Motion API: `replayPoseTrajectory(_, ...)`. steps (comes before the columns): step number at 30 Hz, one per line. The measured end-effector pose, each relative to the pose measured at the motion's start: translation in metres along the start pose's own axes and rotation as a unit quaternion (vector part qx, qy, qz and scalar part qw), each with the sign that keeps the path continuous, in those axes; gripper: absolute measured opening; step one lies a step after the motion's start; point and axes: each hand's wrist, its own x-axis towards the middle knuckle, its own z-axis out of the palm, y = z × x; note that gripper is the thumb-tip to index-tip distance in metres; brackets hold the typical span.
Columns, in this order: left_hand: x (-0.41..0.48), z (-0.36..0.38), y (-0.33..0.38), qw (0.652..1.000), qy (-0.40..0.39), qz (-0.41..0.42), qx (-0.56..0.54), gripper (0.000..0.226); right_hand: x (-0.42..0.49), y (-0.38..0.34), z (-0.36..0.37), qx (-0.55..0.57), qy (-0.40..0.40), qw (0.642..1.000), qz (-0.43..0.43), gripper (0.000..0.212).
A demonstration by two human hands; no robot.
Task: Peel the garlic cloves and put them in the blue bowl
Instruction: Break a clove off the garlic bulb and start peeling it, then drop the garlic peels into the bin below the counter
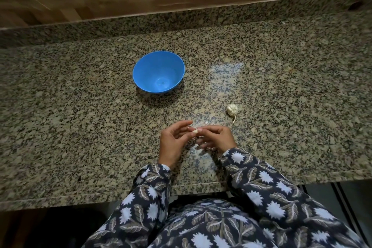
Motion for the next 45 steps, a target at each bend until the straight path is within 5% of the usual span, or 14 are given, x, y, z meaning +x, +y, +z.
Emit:
replayPoseTrajectory(6, 0.003, -0.027, -0.007, 0.994, 0.080, -0.058, -0.039, 0.026, -0.001, -0.002, -0.003, 0.084, 0.034, 0.995, 0.042, 0.016)
replayPoseTrajectory(10, 0.012, -0.057, -0.022, 0.965, 0.171, -0.052, 0.193, 0.028, -0.004, -0.005, -0.018, 0.104, 0.103, 0.987, 0.068, 0.012)
replayPoseTrajectory(13, 0.002, -0.052, -0.025, 0.925, 0.175, 0.045, 0.335, 0.031, -0.008, -0.008, -0.027, 0.120, 0.134, 0.981, 0.070, 0.010)
replayPoseTrajectory(18, -0.027, 0.008, -0.041, 0.907, -0.021, 0.103, 0.408, 0.053, -0.015, -0.004, -0.043, 0.162, 0.186, 0.967, 0.064, 0.009)
replayPoseTrajectory(22, -0.001, 0.033, -0.048, 0.878, -0.066, 0.079, 0.467, 0.060, -0.021, 0.006, -0.054, 0.168, 0.215, 0.960, 0.060, 0.009)
replayPoseTrajectory(31, 0.020, 0.043, -0.036, 0.795, -0.302, 0.253, 0.461, 0.055, -0.029, 0.012, -0.054, 0.195, 0.227, 0.953, 0.050, 0.016)
replayPoseTrajectory(36, 0.002, -0.008, -0.044, 0.738, -0.276, 0.379, 0.485, 0.040, -0.029, 0.012, -0.034, 0.160, 0.219, 0.962, 0.030, 0.018)
replayPoseTrajectory(45, -0.034, -0.095, -0.059, 0.743, -0.203, 0.360, 0.527, 0.047, -0.016, 0.026, 0.019, 0.112, 0.123, 0.985, 0.052, 0.004)
